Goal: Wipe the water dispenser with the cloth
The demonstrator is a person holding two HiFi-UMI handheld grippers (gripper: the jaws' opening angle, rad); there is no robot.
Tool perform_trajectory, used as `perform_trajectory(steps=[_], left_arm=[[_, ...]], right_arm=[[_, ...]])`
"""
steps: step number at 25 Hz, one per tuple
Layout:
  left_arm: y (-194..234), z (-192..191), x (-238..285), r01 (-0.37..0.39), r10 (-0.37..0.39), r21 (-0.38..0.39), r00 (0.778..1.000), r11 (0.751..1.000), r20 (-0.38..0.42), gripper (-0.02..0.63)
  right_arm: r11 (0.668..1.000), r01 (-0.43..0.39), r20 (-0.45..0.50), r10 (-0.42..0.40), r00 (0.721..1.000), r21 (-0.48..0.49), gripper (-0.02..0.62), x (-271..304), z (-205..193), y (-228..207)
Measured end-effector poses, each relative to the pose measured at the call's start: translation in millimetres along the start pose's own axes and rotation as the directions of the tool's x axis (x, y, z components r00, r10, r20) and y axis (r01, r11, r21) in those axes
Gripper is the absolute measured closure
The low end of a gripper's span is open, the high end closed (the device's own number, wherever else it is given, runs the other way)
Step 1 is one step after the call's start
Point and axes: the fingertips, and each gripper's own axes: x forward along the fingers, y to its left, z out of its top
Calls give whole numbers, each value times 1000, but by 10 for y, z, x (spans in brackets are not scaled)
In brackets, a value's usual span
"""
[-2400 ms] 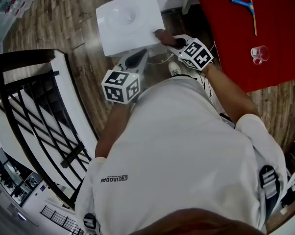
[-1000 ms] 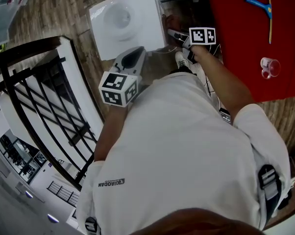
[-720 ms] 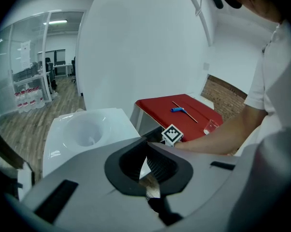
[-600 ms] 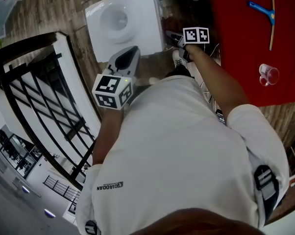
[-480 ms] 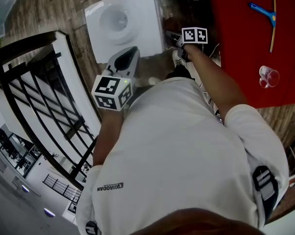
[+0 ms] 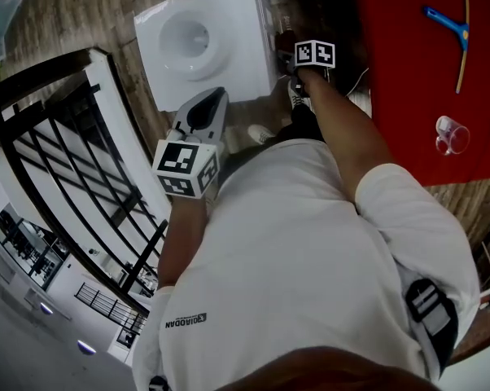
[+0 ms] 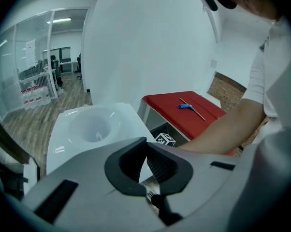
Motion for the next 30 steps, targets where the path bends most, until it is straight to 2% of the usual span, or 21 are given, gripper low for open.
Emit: perform_trajectory(steps=[4,10,14,18,21,25,28,30], left_arm=[[-5,-65,-14,-11,11,26,1000,1000,-25,609],[-35,-72,13,-2,3,20,1000,1000,-30,609],[-50,-23,56,5,-5,14,1000,1000,-14,609],[-102,42,102,17,-17,26,1000,1000,-1,609],[-171,97,123,30,-30,33,999,999,14,609],[-198,153,129,45,-45,11,998,999,35,609],[-196,184,120,54,-52,-23,997,998,53,610],[-198,201,101,53,-51,-33,997,998,66,609]], right_arm=[[999,36,-31,-36,999,-14,545,112,-52,-99],[998,63,-42,-64,997,-29,545,121,-23,-174],[999,18,-23,-19,1000,-41,545,16,47,-53],[994,-19,-36,15,999,-111,545,-206,81,123],[981,-73,-10,72,997,-181,545,-487,188,380],[945,-149,66,175,982,-293,545,-989,469,913],[921,-205,142,263,954,-330,545,-1361,747,1334],[911,-256,193,329,925,-324,545,-1559,928,1601]])
